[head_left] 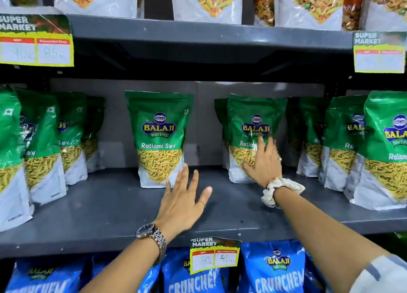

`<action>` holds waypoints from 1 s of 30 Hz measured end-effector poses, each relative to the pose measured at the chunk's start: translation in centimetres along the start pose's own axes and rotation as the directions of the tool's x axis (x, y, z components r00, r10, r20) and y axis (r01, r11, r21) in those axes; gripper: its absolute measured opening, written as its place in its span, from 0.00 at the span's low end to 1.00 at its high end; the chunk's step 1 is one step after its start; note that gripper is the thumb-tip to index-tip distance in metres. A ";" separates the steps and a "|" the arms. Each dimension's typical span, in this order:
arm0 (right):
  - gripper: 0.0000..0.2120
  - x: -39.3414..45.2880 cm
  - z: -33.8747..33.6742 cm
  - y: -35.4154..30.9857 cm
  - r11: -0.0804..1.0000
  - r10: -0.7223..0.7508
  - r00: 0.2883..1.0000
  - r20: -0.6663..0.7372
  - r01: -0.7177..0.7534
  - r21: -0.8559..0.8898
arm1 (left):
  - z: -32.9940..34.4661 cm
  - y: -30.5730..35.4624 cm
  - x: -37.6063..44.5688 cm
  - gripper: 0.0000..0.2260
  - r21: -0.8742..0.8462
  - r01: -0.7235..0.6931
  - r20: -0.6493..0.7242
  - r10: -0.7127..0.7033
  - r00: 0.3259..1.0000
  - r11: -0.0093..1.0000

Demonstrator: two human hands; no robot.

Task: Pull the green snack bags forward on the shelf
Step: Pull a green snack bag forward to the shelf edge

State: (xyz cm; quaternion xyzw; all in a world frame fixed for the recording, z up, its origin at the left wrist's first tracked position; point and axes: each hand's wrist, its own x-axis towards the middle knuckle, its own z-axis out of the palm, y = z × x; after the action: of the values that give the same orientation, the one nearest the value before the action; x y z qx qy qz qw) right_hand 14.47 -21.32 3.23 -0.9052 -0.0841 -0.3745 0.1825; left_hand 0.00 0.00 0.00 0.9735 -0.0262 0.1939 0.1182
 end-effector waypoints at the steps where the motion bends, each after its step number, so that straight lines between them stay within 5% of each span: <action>1: 0.47 0.1 0.3 0.1 0.999 0.036 0.998 0.054 -0.038 0.031 | 0.4 0.0 -0.2 0.33 -0.007 0.008 0.048 -0.008 0.999 1.000; 8: 0.55 0.6 2.3 -0.1 0.983 0.125 0.984 0.129 -0.140 0.122 | 1.6 -0.5 0.0 0.29 -0.095 0.055 0.153 -0.040 0.987 0.994; 17: 0.47 -0.1 2.1 -0.6 0.986 0.093 0.994 0.055 -0.100 0.133 | 1.9 -0.4 0.4 0.27 0.051 0.018 0.306 -0.033 0.952 0.999; 30: 0.51 -4.7 -2.8 0.9 0.965 0.014 0.998 0.059 -0.029 0.260 | 1.9 -0.3 0.2 0.28 0.092 0.015 0.346 -0.046 0.937 0.996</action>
State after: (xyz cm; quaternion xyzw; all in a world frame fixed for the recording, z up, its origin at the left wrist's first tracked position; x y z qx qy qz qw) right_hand 9.67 -23.35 1.46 -0.8844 -0.1280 -0.3323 0.3017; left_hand 0.92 -0.17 -1.72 0.9970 -0.0229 0.0181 0.0720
